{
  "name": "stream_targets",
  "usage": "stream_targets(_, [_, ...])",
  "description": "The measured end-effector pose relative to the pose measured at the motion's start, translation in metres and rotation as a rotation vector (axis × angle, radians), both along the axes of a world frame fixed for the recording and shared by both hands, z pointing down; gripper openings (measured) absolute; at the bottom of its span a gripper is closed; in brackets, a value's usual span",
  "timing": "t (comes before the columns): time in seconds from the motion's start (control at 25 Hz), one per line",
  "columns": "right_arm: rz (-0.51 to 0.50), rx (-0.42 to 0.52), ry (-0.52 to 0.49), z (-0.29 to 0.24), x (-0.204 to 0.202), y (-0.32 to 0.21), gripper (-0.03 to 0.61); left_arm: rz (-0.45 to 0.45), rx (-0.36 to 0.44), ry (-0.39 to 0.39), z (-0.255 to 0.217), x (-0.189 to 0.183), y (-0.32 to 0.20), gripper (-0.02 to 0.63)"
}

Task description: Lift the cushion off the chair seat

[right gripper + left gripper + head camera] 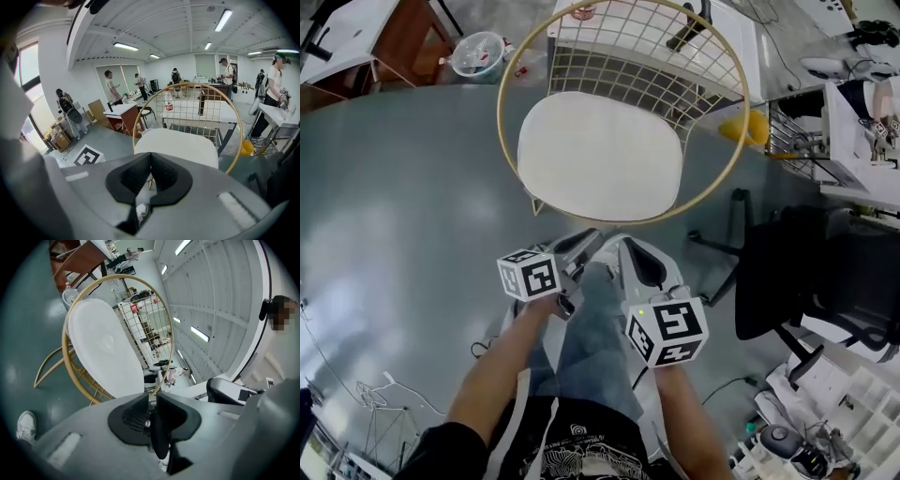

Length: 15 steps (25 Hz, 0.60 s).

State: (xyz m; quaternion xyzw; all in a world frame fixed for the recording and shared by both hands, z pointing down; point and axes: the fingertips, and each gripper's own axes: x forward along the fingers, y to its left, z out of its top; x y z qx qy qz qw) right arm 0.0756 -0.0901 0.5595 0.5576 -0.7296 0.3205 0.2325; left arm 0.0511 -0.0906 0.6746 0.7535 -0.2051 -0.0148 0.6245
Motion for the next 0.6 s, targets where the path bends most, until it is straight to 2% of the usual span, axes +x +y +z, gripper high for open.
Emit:
stream_targets(0.2, [-0.025,-0.023,-0.017,0.016,0.003,-0.002,-0.003,-0.052,-0.019,-0.025,0.026,-0.004,-0.006,0.089])
stream_targets(0.6, [-0.083,-0.050,-0.027,0.035,0.007,-0.010,-0.003,-0.082,-0.098,-0.052,0.071,-0.001,-0.007,0.167])
